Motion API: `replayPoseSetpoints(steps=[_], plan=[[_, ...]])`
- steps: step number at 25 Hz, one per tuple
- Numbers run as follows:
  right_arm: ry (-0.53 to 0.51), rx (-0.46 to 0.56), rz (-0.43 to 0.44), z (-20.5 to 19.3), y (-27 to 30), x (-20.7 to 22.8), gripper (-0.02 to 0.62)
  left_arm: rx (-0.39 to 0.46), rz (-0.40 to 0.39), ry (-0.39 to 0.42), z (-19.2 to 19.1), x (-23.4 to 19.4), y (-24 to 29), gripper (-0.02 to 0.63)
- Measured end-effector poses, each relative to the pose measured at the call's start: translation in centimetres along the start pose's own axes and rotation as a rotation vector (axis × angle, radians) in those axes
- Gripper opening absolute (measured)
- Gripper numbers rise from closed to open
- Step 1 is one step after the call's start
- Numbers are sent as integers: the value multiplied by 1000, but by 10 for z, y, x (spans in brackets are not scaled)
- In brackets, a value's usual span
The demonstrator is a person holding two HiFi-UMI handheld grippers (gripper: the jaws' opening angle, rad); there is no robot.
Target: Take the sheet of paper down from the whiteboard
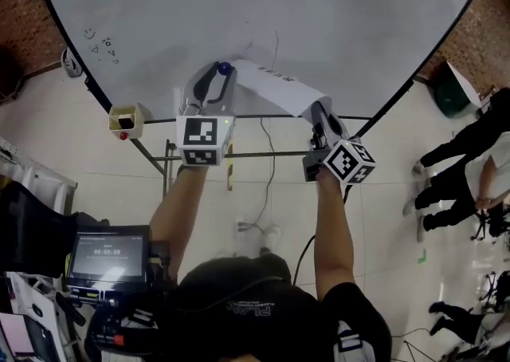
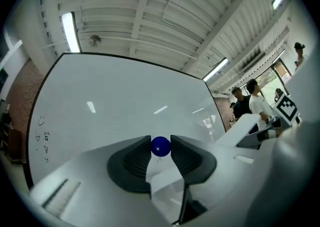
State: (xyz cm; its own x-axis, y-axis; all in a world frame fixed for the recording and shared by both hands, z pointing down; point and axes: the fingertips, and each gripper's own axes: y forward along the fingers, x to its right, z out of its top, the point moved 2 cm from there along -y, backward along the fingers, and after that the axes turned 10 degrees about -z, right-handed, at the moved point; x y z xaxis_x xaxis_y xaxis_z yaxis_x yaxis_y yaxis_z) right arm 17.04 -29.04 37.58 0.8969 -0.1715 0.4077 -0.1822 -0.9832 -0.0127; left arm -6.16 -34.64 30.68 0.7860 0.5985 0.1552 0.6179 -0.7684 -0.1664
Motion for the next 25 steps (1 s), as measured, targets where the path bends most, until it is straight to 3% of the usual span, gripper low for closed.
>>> replayPoseSetpoints(steps=[7, 13, 19, 25], plan=[[-144, -34, -124, -59, -45, -21, 14, -41, -83, -109, -53, 21, -39, 123], [-218, -27, -186, -79, -82, -32, 14, -66, -156, -174, -81, 58, -58, 123], [-313, -16, -213, -91, -114, -43, 14, -55, -163, -246, -94, 71, -81, 123], [-396, 8, -227, -96, -118, -56, 14, -47, -161, -234, -102, 76, -97, 123]])
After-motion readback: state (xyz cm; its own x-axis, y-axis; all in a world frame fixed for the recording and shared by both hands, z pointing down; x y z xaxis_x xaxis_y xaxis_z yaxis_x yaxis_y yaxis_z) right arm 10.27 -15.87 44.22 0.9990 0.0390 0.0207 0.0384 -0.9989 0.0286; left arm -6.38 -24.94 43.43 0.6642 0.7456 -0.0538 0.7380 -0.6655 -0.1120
